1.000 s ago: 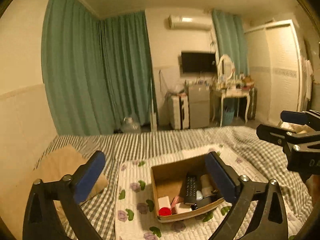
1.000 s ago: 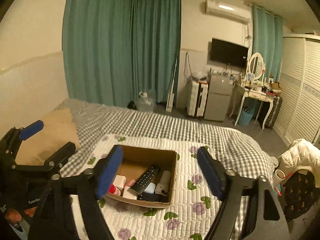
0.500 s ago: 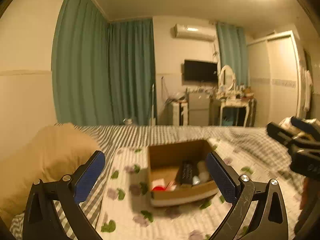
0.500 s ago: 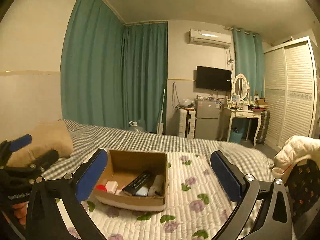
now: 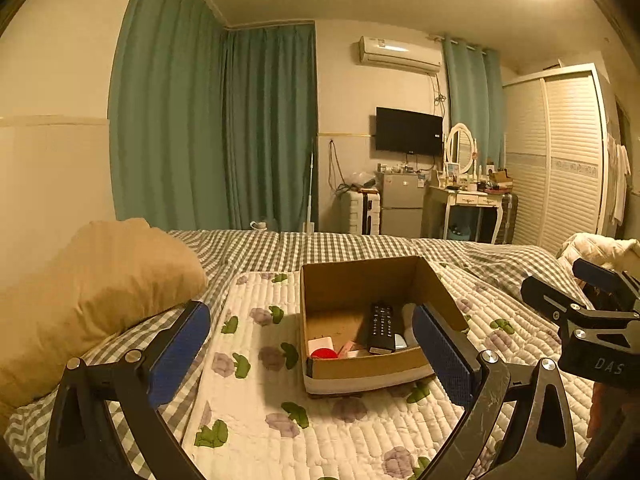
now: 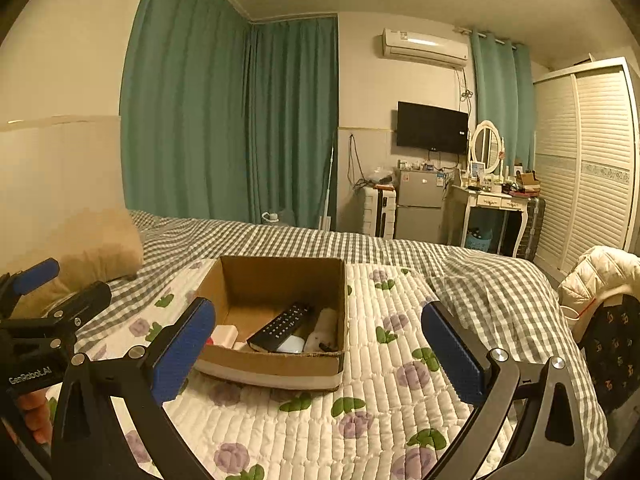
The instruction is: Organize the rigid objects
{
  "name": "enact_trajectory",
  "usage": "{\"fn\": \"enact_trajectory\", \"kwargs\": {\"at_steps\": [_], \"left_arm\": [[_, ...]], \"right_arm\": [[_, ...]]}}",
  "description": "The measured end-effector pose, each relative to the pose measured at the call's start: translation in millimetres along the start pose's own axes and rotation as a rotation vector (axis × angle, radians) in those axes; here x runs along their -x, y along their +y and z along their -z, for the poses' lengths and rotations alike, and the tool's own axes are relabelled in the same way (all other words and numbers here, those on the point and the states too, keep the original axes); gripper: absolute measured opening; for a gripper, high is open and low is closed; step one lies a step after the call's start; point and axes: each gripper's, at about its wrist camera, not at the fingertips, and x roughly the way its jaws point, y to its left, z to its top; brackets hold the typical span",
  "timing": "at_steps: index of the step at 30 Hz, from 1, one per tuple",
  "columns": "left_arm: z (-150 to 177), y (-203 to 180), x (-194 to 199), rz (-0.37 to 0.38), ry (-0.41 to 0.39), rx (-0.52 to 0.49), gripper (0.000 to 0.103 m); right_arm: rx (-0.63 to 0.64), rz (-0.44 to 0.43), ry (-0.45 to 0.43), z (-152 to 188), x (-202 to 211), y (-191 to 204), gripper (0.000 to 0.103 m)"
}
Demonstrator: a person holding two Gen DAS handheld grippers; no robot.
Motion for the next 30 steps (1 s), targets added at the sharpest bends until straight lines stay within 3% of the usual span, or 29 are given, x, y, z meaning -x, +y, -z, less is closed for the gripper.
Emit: {"fn": "enact_trajectory", "kwargs": {"at_steps": [30], "left_arm": [[2.2,-5.7,-1.6,-0.008,0.025,-0.01,0.103]], "right_arm": [[0.012,0.015,0.008,-2.0,5.5,-1.2,0.103]]}}
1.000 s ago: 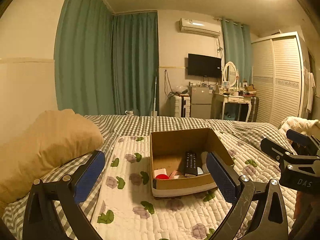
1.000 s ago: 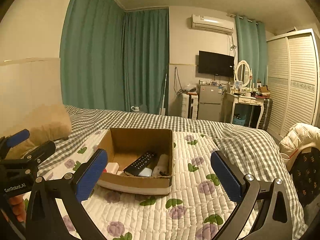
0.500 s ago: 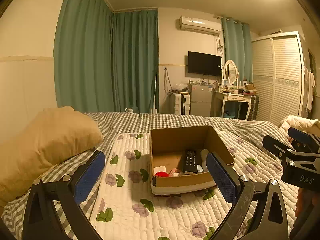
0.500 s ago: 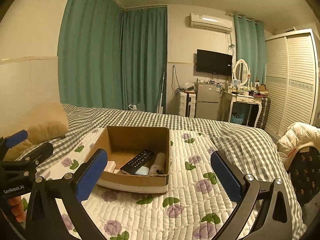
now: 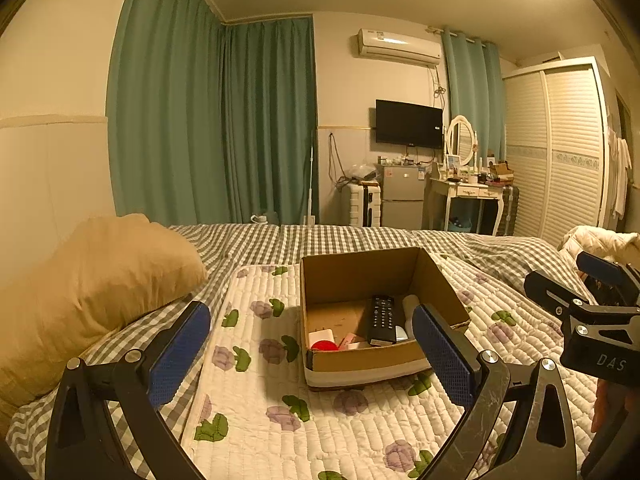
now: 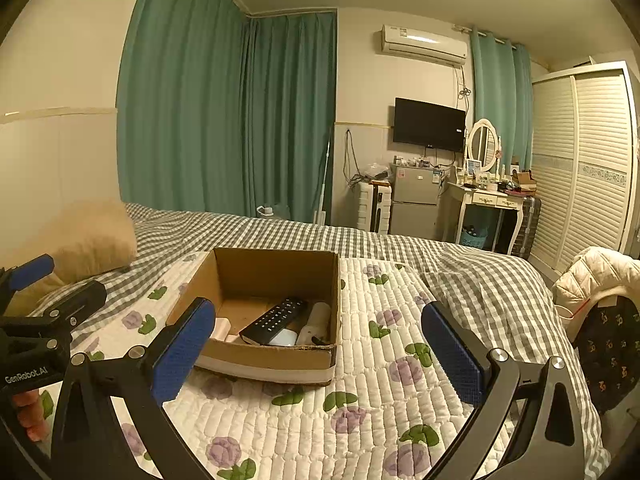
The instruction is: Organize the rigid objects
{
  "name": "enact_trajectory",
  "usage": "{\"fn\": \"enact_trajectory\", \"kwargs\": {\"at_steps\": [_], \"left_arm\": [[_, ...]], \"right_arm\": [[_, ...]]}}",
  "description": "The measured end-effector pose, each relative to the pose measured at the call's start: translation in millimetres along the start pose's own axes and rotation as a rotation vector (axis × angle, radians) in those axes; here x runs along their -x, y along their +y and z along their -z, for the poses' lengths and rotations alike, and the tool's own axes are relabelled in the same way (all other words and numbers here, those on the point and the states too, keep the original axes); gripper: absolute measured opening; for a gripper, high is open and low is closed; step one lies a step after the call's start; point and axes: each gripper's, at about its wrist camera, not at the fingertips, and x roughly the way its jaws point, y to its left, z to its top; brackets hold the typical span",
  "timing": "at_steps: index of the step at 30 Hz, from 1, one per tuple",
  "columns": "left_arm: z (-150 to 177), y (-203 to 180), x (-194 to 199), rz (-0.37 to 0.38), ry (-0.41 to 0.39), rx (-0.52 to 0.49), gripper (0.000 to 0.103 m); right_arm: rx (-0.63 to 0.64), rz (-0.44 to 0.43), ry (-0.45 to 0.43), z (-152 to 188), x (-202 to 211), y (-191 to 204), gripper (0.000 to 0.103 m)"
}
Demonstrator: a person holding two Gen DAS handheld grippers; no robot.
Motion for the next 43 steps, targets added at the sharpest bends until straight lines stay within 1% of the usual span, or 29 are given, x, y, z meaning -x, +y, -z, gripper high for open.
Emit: {"fn": "enact_trajectory", "kwargs": {"at_steps": [13,35,43], "left_arm": [[0.0,-0.6,-0.1,-0.006,0.003,0.0,0.103],[-0.9,-1.1,-0.1,0.015,0.004,-0.012,0.103],[0.4,-1.1,-1.5,-0.003,0.012,-0.002,0.103]], "right_arm": [[0.011,0.001,0.008,2.9,-1.5,-2.4,0.103],[0.016,-0.004,0.015,6.0,-3.1,-6.2,0.103],[0.018,-0.005,0.016,5.4,-2.7,-4.7,0.103]]}}
